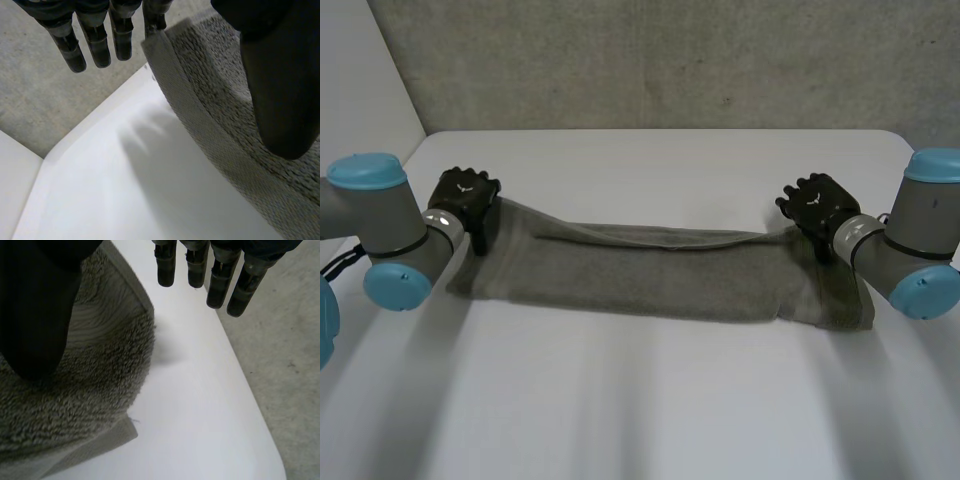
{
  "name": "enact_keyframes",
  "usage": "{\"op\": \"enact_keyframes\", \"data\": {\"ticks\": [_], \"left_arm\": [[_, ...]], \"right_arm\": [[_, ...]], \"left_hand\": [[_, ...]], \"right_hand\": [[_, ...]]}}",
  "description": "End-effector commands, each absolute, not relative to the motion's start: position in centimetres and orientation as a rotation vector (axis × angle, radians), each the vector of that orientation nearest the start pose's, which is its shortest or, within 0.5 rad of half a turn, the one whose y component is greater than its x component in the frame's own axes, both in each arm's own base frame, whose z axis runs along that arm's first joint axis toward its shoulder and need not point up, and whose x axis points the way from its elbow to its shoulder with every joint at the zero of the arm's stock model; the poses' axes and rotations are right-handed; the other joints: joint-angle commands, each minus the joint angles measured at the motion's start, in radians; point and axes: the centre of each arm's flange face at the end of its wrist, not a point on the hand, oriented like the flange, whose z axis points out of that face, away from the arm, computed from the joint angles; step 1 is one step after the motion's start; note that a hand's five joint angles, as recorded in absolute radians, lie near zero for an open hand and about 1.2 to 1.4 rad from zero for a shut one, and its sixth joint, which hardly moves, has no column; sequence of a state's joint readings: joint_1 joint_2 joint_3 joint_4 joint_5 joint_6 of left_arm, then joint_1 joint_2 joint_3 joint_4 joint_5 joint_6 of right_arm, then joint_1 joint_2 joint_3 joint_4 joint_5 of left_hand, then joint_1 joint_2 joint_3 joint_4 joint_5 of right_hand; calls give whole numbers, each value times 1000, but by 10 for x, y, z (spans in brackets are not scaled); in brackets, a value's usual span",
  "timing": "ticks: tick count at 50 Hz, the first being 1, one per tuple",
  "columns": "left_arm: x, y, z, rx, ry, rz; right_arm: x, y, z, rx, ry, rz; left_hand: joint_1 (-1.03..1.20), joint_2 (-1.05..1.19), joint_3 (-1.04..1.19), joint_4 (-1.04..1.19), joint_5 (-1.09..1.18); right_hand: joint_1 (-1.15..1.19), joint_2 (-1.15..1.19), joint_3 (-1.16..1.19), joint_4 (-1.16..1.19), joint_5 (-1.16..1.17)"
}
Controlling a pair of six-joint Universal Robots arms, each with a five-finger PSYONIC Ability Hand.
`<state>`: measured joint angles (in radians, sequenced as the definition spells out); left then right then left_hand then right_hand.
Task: Fold the towel.
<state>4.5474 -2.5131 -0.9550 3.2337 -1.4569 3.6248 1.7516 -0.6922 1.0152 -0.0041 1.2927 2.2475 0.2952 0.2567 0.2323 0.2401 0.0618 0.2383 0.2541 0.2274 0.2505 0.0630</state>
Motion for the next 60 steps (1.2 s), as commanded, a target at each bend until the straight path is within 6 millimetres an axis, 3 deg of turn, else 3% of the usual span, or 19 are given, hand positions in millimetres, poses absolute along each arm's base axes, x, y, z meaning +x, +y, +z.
{"op": "enact_keyframes", "data": {"ticks": [1, 4, 10, 18, 23, 34, 36, 47, 53, 60], "left_arm": [[-220, -435, 140, 851, 2194, -1908], [-219, -431, 144, 851, 2196, -1907], [-216, -420, 144, 857, 2224, -1879], [-213, -406, 130, 869, 2286, -1817], [-212, -405, 124, 871, 2299, -1804], [-215, -405, 126, 878, 2285, -1823], [-215, -405, 127, 876, 2285, -1825], [-210, -400, 124, 874, 2295, -1808], [-200, -403, 124, 837, 2294, -1795], [-197, -395, 140, 827, 2277, -1818]], "right_arm": [[239, -408, 167, -1459, 2081, -2143], [238, -410, 181, -1344, 2052, -2211], [238, -412, 182, -1273, 2035, -2228], [230, -422, 169, -1235, 2087, -2231], [228, -421, 149, -1245, 2138, -2155], [233, -412, 146, -1203, 2197, -2011], [235, -418, 144, -1124, 2187, -2004], [233, -447, 121, -1039, 2242, -2088], [231, -445, 123, -1019, 2257, -2115], [228, -421, 154, -1002, 2225, -2135]], "left_hand": [[-99, -61, -58, -66, -40], [-85, -46, -58, -66, -26], [-90, -52, -58, -66, -32], [-79, -40, -58, -66, -20], [-76, -37, -58, -66, -17], [-73, -34, -58, -66, -14], [-67, -29, -58, -66, -8], [-64, -26, -58, -66, -5], [-76, -37, -58, -66, -17], [-88, -49, -58, -66, -29]], "right_hand": [[-64, -80, -53, -76, -63], [-64, -80, -53, -76, -63], [-64, -80, -53, -76, -63], [-64, -80, -53, -76, -63], [-64, -80, -53, -76, -63], [-64, -80, -53, -76, -63], [-64, -80, -53, -76, -63], [-64, -80, -53, -76, -63], [-64, -80, -53, -76, -63], [-64, -80, -53, -76, -63]]}}
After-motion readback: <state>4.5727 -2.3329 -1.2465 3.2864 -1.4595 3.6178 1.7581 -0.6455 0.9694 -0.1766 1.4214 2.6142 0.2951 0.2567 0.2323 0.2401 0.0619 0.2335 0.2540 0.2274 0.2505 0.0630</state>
